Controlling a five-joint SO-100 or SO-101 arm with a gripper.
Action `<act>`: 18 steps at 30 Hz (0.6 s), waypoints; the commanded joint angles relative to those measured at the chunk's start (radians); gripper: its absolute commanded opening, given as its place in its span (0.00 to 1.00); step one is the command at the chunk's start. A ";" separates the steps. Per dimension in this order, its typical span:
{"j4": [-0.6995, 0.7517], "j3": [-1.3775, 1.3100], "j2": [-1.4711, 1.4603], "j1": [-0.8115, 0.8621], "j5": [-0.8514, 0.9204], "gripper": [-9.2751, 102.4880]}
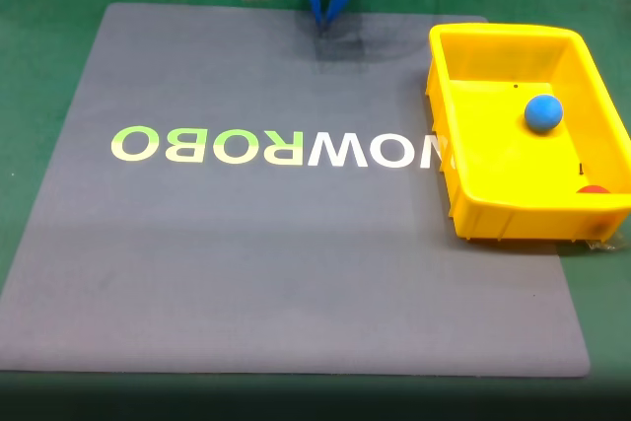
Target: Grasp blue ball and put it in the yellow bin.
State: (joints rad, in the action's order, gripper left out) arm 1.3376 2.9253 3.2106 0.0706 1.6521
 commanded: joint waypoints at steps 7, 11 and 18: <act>0.077 0.100 0.110 0.041 -0.008 0.08; 0.060 0.141 0.114 0.048 -0.008 0.08; 0.044 0.169 0.115 0.049 -0.031 0.08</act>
State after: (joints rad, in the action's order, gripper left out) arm 1.3821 3.0680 3.3134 0.1012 1.6306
